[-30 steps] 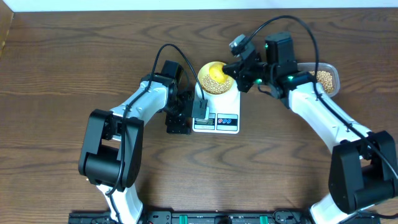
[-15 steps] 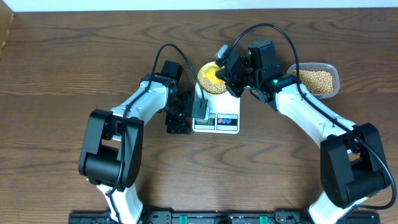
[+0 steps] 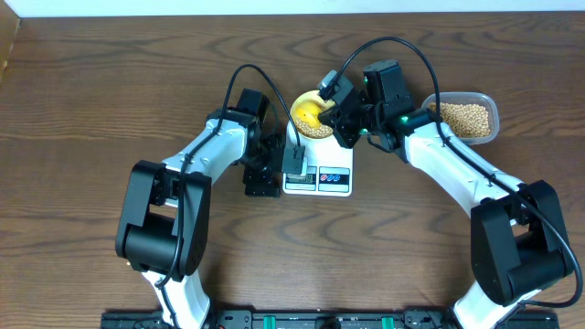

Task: Scoop item into bowl and weigh 50g on scale
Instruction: 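Scoop excess soybeans out of the yellow bowl with the right gripper, then lift the scoop holding soybeans out of the bowl, right gripper, then carry the scoop with the right gripper over to the soybean tub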

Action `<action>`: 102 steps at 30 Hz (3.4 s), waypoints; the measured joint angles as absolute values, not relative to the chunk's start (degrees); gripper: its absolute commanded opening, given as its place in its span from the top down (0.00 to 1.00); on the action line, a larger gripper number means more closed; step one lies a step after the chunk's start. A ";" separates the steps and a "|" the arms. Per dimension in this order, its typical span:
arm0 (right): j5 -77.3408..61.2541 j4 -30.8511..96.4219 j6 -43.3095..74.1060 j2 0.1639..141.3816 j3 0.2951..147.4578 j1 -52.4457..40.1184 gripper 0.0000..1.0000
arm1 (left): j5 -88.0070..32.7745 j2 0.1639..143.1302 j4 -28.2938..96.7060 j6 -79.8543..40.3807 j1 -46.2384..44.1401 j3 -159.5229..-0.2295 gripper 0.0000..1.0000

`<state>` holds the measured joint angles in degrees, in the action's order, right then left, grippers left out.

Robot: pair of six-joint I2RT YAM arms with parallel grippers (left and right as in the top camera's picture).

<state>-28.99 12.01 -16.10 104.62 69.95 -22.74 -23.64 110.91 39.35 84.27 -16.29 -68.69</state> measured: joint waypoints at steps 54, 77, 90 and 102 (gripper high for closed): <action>-47.55 15.38 -17.12 96.16 70.06 -13.72 0.99 | -23.64 110.91 39.35 84.27 -16.29 -68.69 0.02; -39.75 11.05 -20.64 96.16 70.06 -15.18 0.99 | -23.64 110.91 39.38 84.27 -16.29 -68.69 0.02; -45.34 8.78 2.22 96.16 70.06 -11.49 0.99 | -23.64 110.91 39.38 84.27 -16.29 -68.69 0.02; -47.18 8.75 5.67 96.16 70.06 -9.54 0.99 | -23.64 110.91 39.38 84.27 -16.29 -68.69 0.02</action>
<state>-47.18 8.75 5.67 96.16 70.06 -9.54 -23.64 110.91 39.38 84.27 -16.29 -68.69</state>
